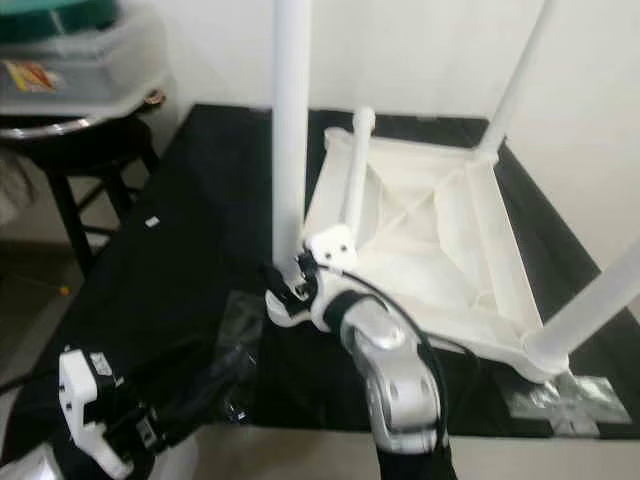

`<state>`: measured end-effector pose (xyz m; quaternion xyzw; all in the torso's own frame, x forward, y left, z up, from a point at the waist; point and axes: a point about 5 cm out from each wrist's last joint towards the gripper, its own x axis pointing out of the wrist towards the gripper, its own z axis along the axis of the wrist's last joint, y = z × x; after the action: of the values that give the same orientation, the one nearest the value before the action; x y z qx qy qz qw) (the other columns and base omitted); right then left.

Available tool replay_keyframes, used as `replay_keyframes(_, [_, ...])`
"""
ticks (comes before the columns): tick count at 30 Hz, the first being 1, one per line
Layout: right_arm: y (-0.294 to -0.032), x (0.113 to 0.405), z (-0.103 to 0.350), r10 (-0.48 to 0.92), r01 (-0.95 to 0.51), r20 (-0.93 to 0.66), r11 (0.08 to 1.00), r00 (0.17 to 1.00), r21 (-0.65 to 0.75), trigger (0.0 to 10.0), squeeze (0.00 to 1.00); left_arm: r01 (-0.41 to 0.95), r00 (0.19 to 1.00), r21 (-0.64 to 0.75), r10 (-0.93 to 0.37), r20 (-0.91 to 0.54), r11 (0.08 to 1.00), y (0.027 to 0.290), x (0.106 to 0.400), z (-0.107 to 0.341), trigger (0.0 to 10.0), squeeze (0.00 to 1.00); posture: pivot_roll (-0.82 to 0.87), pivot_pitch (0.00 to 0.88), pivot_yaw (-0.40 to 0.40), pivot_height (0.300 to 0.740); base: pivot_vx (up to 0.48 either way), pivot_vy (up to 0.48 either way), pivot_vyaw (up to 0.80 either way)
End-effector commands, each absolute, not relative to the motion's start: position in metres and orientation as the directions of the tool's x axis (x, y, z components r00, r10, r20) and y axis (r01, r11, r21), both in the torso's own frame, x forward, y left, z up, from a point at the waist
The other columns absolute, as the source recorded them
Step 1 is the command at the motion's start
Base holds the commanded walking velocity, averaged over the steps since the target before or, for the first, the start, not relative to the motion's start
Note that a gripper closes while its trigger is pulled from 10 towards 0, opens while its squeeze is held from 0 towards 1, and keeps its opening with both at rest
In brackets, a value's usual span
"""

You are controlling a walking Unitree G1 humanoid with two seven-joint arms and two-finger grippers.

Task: Building children table

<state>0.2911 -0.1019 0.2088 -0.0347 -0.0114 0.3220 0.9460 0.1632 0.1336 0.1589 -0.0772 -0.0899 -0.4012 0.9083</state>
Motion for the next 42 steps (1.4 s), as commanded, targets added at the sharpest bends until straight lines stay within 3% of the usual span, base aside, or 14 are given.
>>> replay_keyframes(1, [-0.108, 0.298, 0.222, 0.667, -0.663, 0.027, 0.743, 0.744, -0.088, 10.0, 0.0, 0.745, 0.661, -0.075, -0.717, 0.222, 0.663, 0.134, 0.161, 0.158, 10.0, 0.0, 0.1, 0.135, -0.024, 0.74, 0.0, 0.0, 0.0])
replay_keyframes(10, [-0.129, 0.328, 0.25, 0.934, -0.908, -0.04, 0.335, 0.356, -0.252, 9.6, 0.0, 0.745, 0.661, -0.078, -0.717, 0.219, 0.663, 0.134, 0.158, 0.158, 10.0, 0.0, 0.13, 0.142, -0.029, 0.74, 0.0, 0.0, 0.0])
replay_keyframes(12, [-0.129, 0.336, 0.254, 0.942, -0.915, -0.03, 0.315, 0.333, -0.252, 9.6, 0.0, 0.746, 0.661, -0.078, -0.719, 0.218, 0.662, 0.134, 0.158, 0.159, 10.0, 0.0, 0.13, 0.142, -0.029, 0.74, 0.0, 0.0, 0.0])
replay_keyframes(13, [-0.128, 0.336, 0.257, 0.953, -0.928, -0.012, 0.29, 0.301, -0.235, 0.0, 0.0, 0.746, 0.661, -0.078, -0.719, 0.217, 0.662, 0.134, 0.157, 0.158, 10.0, 0.0, 0.13, 0.143, -0.032, 0.74, 0.0, 0.0, 0.0])
replay_keyframes(18, [-0.131, 0.337, 0.264, 0.988, -0.967, -0.009, 0.152, 0.157, -0.204, 0.0, 0.0, 0.744, 0.662, -0.077, -0.718, 0.213, 0.663, 0.133, 0.156, 0.159, 10.0, 0.0, 0.14, 0.146, -0.039, 0.74, 0.0, 0.0, 0.0])
replay_keyframes(28, [-0.147, 0.321, 0.247, 0.992, -0.981, 0.002, 0.128, 0.129, -0.145, 0.0, 0.0, 0.744, 0.662, -0.082, -0.717, 0.216, 0.663, 0.131, 0.156, 0.158, 10.0, 0.0, 0.12, 0.141, -0.041, 0.74, 0.0, 0.0, 0.0])
replay_keyframes(32, [-0.141, 0.304, 0.221, 0.961, -0.959, 0.014, 0.277, 0.276, -0.058, 0.0, 0.0, 0.744, 0.663, -0.084, -0.717, 0.217, 0.663, 0.131, 0.155, 0.157, 10.0, 0.0, 0.12, 0.134, -0.056, 0.74, 0.0, 0.0, 0.0])
replay_keyframes(33, [-0.126, 0.299, 0.201, 0.894, -0.895, -0.042, 0.447, 0.447, -0.012, 0.0, 0.0, 0.744, 0.663, -0.083, -0.717, 0.217, 0.663, 0.132, 0.155, 0.157, 10.0, 0.0, 0.11, 0.129, -0.053, 0.74, 0.0, 0.0, 0.0])
replay_keyframes(34, [-0.119, 0.295, 0.178, 0.642, -0.652, -0.137, 0.756, 0.754, -0.048, 0.0, 0.0, 0.744, 0.663, -0.083, -0.717, 0.215, 0.663, 0.133, 0.156, 0.157, 10.0, 0.0, 0.1, 0.132, -0.041, 0.74, 0.0, 0.0, 0.0])
replay_keyframes(35, [-0.122, 0.288, 0.167, 0.38, -0.402, -0.178, 0.909, 0.908, -0.11, 0.0, 0.0, 0.745, 0.662, -0.083, -0.718, 0.214, 0.662, 0.134, 0.156, 0.156, 10.0, 0.0, 0.09, 0.133, -0.04, 0.74, 0.0, 0.0, 0.0])
replay_keyframes(36, [-0.122, 0.288, 0.167, 0.38, -0.402, -0.178, 0.909, 0.908, -0.11, 0.0, 0.0, 0.745, 0.662, -0.083, -0.718, 0.214, 0.662, 0.134, 0.156, 0.156, 10.0, 0.0, 0.09, 0.133, -0.04, 0.74, 0.0, 0.0, 0.0])
replay_keyframes(37, [-0.128, 0.282, 0.163, 0.19, -0.221, -0.19, 0.963, 0.963, -0.157, 0.0, 0.0, 0.745, 0.662, -0.083, -0.719, 0.214, 0.662, 0.134, 0.157, 0.156, 10.0, 0.0, 0.09, 0.133, -0.04, 0.74, 0.0, 0.0, 0.0])
replay_keyframes(39, [-0.107, 0.263, 0.173, 0.35, -0.367, -0.113, 0.901, 0.93, -0.231, 0.0, 0.0, 0.752, 0.655, -0.079, -0.725, 0.213, 0.655, 0.133, 0.158, 0.156, 10.0, 0.0, 0.11, 0.131, -0.043, 0.74, 0.0, 0.0, 0.0])
replay_keyframes(42, [-0.101, 0.27, 0.179, 0.407, -0.416, -0.084, 0.891, 0.909, -0.183, 0.0, 0.0, 0.751, 0.655, -0.074, -0.725, 0.214, 0.657, 0.133, 0.16, 0.156, 10.0, 0.0, 0.1, 0.121, -0.036, 0.74, 0.0, 0.0, 0.0])
